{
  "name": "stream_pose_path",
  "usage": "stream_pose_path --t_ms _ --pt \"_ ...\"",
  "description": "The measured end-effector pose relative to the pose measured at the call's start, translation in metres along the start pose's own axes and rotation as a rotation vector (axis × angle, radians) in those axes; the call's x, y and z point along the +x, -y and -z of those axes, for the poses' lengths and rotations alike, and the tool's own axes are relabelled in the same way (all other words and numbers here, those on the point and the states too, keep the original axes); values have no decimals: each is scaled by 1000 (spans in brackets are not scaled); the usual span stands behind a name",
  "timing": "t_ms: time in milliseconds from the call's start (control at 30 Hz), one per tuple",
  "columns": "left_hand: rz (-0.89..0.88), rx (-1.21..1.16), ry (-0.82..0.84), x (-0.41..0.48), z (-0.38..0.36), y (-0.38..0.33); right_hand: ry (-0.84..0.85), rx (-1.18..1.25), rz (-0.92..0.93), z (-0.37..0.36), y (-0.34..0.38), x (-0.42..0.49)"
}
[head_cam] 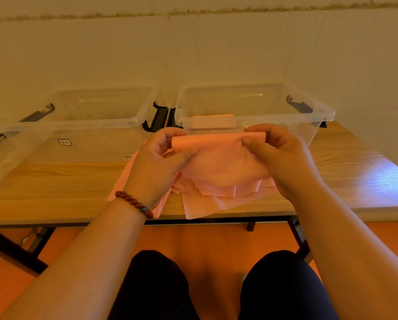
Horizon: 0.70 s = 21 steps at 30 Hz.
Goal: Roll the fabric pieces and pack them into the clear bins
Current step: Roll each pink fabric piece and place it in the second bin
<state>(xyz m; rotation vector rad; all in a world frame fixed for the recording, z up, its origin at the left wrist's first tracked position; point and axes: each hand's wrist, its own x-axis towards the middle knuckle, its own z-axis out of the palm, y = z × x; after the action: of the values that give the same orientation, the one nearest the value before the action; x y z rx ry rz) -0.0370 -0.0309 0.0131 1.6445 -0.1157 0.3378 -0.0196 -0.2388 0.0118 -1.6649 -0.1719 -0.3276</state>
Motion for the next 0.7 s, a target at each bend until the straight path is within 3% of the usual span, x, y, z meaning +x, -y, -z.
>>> stream_pose_path --t_ms 167,367,700 --pt "49 -61 -43 1 0 0 86 54 -2 2 0 -1" --pt "126 -176 15 1 0 -2 28 13 18 3 -2 -2" --pt "-37 25 -26 -1 1 1 -3 13 -60 1 5 -6"
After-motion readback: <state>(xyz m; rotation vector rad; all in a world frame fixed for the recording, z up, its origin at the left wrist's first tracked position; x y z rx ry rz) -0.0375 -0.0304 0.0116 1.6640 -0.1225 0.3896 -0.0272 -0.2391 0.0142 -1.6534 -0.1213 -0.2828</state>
